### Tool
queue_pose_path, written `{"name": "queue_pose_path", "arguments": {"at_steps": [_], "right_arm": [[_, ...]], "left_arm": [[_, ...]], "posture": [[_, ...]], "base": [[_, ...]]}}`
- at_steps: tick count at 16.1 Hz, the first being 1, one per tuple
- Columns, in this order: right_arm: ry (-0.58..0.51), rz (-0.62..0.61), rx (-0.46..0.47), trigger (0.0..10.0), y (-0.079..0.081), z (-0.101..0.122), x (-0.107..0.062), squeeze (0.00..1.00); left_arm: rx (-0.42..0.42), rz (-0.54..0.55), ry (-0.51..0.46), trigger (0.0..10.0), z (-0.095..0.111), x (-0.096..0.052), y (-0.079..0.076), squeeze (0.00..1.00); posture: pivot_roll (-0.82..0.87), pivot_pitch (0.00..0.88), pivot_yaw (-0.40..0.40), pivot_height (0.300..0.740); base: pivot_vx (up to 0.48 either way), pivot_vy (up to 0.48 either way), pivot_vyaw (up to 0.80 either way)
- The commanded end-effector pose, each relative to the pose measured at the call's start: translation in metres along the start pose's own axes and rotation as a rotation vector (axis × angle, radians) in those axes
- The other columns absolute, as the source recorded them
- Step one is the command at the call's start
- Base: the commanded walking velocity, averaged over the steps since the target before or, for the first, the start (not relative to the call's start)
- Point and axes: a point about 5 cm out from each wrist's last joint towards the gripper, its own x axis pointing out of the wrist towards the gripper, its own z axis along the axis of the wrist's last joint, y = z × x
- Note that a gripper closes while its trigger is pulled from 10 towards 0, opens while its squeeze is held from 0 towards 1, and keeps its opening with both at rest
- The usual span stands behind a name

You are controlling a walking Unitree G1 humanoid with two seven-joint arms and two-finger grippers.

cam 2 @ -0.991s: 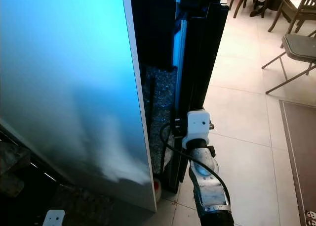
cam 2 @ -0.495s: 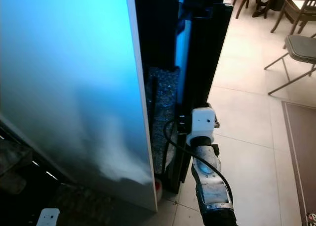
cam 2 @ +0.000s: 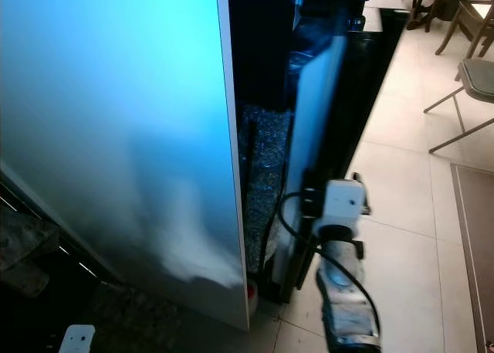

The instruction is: Restocking fridge

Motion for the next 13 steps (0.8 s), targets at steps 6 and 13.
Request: {"name": "queue_pose_path", "arguments": {"at_steps": [6,13], "right_arm": [[0.195,-0.355,-0.001,10.0,-0.096,-0.041,-0.016,0.00],[0.666,-0.181,0.179,10.0,-0.078,-0.141,-0.060,0.00]], "left_arm": [[-0.001,-0.003,0.020,10.0,-0.007,-0.001,-0.002,0.00],[0.016,-0.034,0.033,10.0,-0.008,-0.001,-0.011,0.00]], "posture": [[-0.03,0.053,0.061,0.740],[-0.06,0.057,0.078,0.740]], "base": [[0.000,0.000,0.00],[0.000,0.000,0.00]]}}
